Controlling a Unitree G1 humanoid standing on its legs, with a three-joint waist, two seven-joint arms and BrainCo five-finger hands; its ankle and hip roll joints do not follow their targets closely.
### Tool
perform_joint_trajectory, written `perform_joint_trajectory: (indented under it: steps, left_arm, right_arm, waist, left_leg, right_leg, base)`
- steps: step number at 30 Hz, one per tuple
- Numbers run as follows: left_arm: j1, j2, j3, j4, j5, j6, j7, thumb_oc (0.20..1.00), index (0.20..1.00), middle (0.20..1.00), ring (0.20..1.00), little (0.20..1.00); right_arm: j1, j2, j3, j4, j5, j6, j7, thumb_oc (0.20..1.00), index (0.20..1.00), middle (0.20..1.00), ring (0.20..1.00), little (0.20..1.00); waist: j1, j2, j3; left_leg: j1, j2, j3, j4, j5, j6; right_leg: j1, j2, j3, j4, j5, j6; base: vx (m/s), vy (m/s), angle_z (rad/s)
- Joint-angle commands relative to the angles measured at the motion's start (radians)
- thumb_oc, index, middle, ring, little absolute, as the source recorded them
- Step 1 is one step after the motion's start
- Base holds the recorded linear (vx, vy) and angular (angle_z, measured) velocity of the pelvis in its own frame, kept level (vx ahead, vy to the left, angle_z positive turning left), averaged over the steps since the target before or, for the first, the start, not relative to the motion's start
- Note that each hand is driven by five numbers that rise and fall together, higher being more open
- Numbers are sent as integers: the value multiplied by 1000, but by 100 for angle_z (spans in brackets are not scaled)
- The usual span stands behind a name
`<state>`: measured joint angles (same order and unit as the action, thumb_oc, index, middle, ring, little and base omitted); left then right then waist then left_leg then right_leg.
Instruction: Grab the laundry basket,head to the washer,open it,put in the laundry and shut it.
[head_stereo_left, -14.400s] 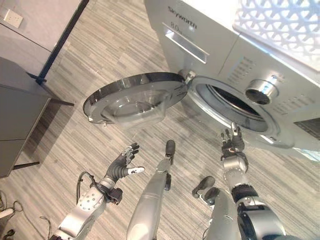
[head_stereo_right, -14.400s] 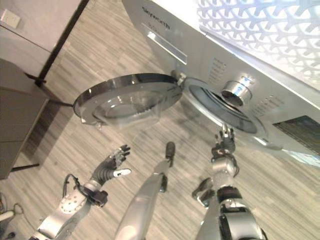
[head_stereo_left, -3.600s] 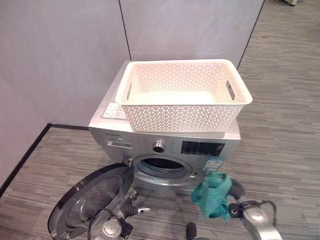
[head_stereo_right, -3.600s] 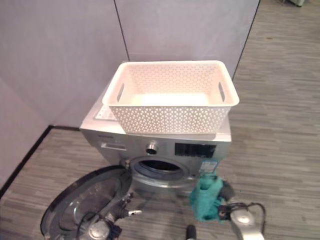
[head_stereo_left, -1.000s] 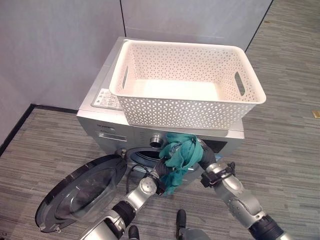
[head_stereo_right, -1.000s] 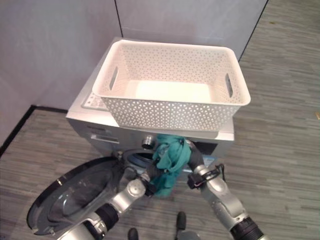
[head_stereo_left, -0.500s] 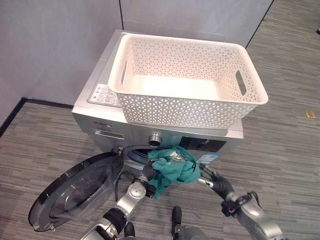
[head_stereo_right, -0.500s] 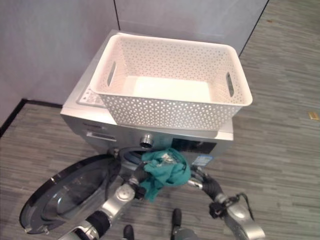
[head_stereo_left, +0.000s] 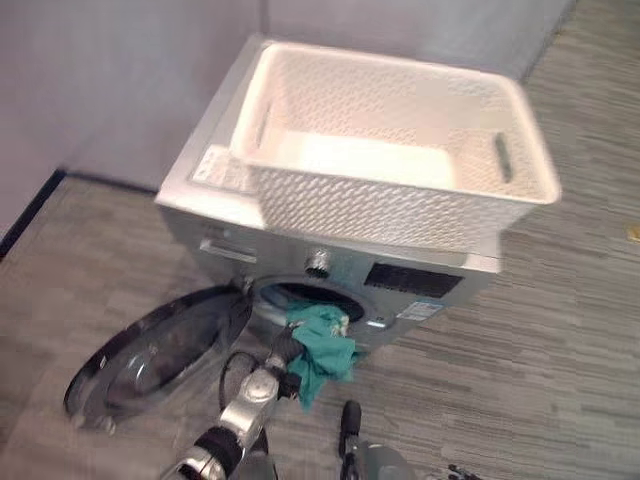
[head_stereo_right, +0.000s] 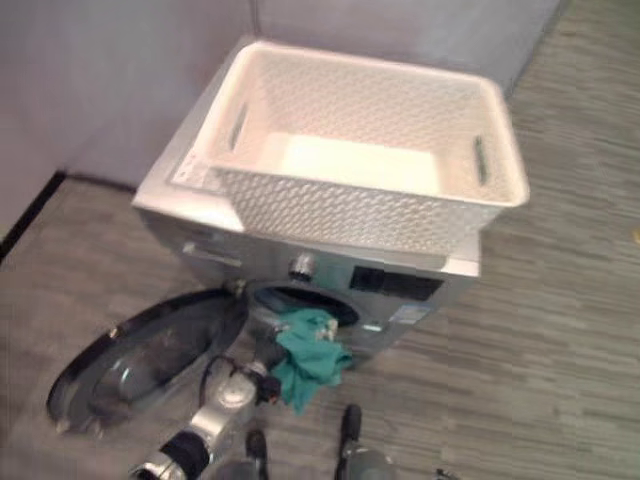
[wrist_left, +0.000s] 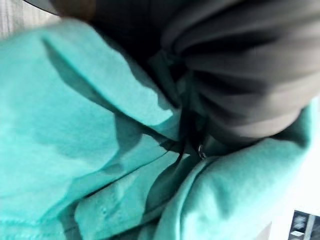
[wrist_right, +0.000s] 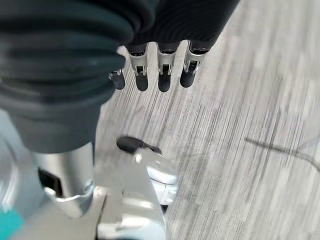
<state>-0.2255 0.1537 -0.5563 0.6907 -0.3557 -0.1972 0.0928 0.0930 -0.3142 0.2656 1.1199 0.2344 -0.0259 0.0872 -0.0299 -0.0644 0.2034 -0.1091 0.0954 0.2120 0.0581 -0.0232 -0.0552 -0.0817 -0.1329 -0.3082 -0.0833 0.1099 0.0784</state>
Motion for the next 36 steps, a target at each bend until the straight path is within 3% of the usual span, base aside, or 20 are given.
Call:
perform_joint_trajectory:
  steps: [1, 3, 4, 5, 7, 11, 16, 20, 27, 31, 35, 36]
  left_arm:
    - [-47, -21, -34, -31, -7, -45, -43, 200, 200, 200, 200, 200]
    - [-53, -13, -35, -35, -5, -43, -45, 200, 200, 200, 200, 200]
    - [-63, 7, -45, -51, 6, -36, -52, 200, 200, 200, 200, 200]
    - [-65, 10, -47, -48, 15, -35, -56, 200, 200, 200, 200, 200]
    - [-73, 12, -44, -41, 22, -36, -54, 200, 200, 200, 200, 200]
    - [-81, 26, -31, -55, 27, -41, -58, 200, 200, 200, 200, 200]
    - [-99, 14, -39, -48, -1, -52, -54, 200, 200, 200, 200, 200]
    - [-167, -25, -13, -34, -85, -74, 6, 200, 200, 200, 200, 200]
    - [-353, -40, 5, 15, -91, -105, 96, 200, 200, 200, 200, 200]
    - [-523, -45, 28, 89, -93, -124, 159, 200, 200, 200, 200, 200]
    - [-595, -57, 63, 128, -129, -136, 189, 200, 200, 200, 200, 200]
    - [-640, -60, 93, 155, -156, -139, 209, 200, 200, 200, 200, 200]
  right_arm:
    - [19, -4, 29, -2, -55, 7, -18, 1000, 1000, 1000, 1000, 1000]
    - [5, -1, 32, 11, -58, 9, -19, 1000, 1000, 1000, 1000, 1000]
    - [-18, 7, 36, 26, -72, 13, -26, 1000, 1000, 1000, 1000, 1000]
    - [-23, 12, 42, 35, -82, 18, -27, 1000, 1000, 1000, 1000, 1000]
    - [-31, 17, 40, 44, -87, 22, -37, 1000, 1000, 1000, 1000, 1000]
    - [-48, 25, 17, 64, -74, 30, -44, 1000, 1000, 1000, 1000, 1000]
    - [-57, 34, 17, 75, -69, 28, -54, 1000, 1000, 1000, 1000, 1000]
    - [-110, 44, 59, 60, -51, 17, -80, 1000, 1000, 1000, 1000, 1000]
    - [-169, 57, 129, 39, -61, 7, -117, 1000, 1000, 1000, 1000, 1000]
    - [-173, 50, 172, -17, -67, -10, -129, 1000, 1000, 1000, 1000, 1000]
    - [-174, 41, 192, -64, -66, -21, -132, 1000, 1000, 1000, 1000, 1000]
    - [-180, 34, 205, -94, -61, -26, -137, 1000, 1000, 1000, 1000, 1000]
  waist:
    - [3, -32, -46]
    - [5, -31, -38]
    - [6, -31, -9]
    - [6, -29, -2]
    - [6, -26, 12]
    - [2, -28, 35]
    - [-1, -64, 56]
    - [-10, -61, 84]
    - [-36, -57, 120]
    - [-78, -67, 142]
    - [-104, -70, 141]
    - [-110, -70, 142]
  left_leg:
    - [-93, -12, -33, 98, -51, 26]
    - [-95, -19, -42, 108, -60, 37]
    - [-101, -25, -55, 141, -78, 56]
    - [-99, -29, -57, 150, -86, 62]
    - [-86, -39, -71, 142, -95, 66]
    - [-68, -48, -96, 136, -108, 39]
    - [-158, -75, -127, 222, -127, 18]
    - [-243, -58, -141, 229, -96, 3]
    - [-345, -39, -147, 218, -58, -12]
    - [-452, -11, -145, 233, -38, -30]
    - [-519, 6, -145, 251, -31, -41]
    - [-546, 32, -148, 268, -56, -56]
  right_leg:
    - [38, -116, -4, 197, -170, 72]
    - [0, -126, 10, 272, -179, 72]
    - [-71, -136, 39, 410, -179, 77]
    - [-88, -137, 50, 437, -179, 81]
    - [-107, -142, 74, 396, -168, 80]
    - [-127, -226, 66, 176, -57, 112]
    - [-126, -247, 76, 134, 3, 141]
    - [-197, -230, 65, 150, 15, 135]
    - [-303, -211, 71, 162, 7, 121]
    - [-424, -203, 90, 203, -5, 114]
    - [-501, -197, 101, 229, -7, 110]
    - [-540, -177, 110, 254, -29, 114]
  base:
    - [35, 148, 20]
    - [-9, 114, 8]
    - [-16, 112, 6]
    - [22, 106, 12]
    - [60, -14, 11]
    - [83, -101, 11]
    - [-17, -114, 45]
    - [-99, -94, 28]
    - [-89, -49, -6]
    - [-115, -80, 0]
    - [-55, -56, -1]
    - [-8, -67, -14]
